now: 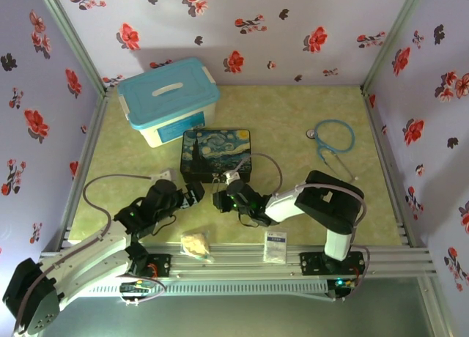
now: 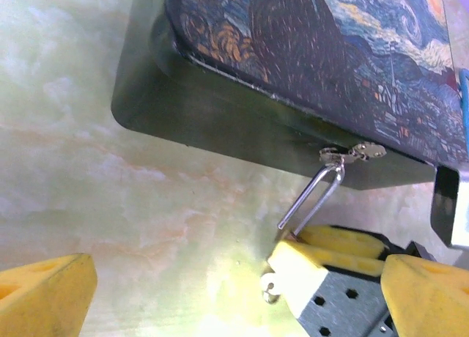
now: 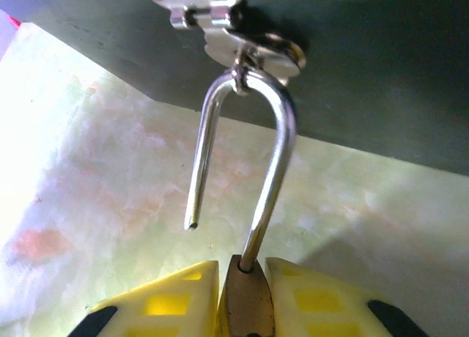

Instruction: Unlock the padlock with the key

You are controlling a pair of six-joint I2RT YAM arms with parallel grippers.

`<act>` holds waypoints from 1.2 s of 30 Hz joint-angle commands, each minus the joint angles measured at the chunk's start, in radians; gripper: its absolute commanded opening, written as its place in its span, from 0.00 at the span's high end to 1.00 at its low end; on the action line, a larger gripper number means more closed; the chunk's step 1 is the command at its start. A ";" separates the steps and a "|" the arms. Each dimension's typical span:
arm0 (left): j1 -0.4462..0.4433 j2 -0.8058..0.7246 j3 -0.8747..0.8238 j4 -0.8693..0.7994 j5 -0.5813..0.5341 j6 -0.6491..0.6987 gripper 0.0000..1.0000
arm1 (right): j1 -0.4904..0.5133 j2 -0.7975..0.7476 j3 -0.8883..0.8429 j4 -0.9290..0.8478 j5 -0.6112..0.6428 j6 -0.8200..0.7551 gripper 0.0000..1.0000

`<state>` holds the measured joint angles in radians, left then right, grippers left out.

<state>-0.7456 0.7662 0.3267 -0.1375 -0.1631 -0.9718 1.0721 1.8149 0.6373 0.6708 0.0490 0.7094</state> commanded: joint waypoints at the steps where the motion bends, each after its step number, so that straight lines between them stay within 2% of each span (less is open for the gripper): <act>1: 0.045 0.024 0.055 0.017 -0.039 0.093 0.00 | -0.019 0.001 -0.055 0.083 -0.052 0.062 0.83; 4: 0.115 0.093 0.117 0.031 -0.031 0.183 0.00 | -0.040 0.032 -0.090 0.199 -0.078 0.124 0.84; 8: 0.214 0.235 0.184 0.135 0.030 0.316 0.00 | -0.058 0.094 -0.128 0.379 -0.078 0.224 0.89; 11: 0.284 0.365 0.226 0.245 0.151 0.356 0.00 | -0.053 0.136 -0.134 0.464 -0.057 0.294 0.91; 15: 0.292 0.505 0.305 0.277 0.178 0.422 0.02 | -0.048 0.180 -0.139 0.538 -0.020 0.372 0.93; 23: 0.286 0.607 0.347 0.241 0.111 0.518 0.16 | 0.008 0.321 -0.113 0.714 0.133 0.576 0.96; 28: 0.275 0.640 0.336 0.234 0.090 0.568 0.28 | 0.038 0.346 -0.070 0.701 0.207 0.610 0.98; 31: 0.266 0.657 0.336 0.221 0.084 0.602 0.40 | 0.053 0.355 -0.072 0.688 0.303 0.667 1.00; 36: 0.255 0.674 0.330 0.204 0.070 0.617 0.41 | 0.063 0.406 -0.056 0.715 0.413 0.771 1.00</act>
<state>-0.4805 1.4055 0.6640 0.1387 -0.0593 -0.4179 1.1282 2.1471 0.5739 1.4845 0.3359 1.3983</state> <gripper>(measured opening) 0.592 0.158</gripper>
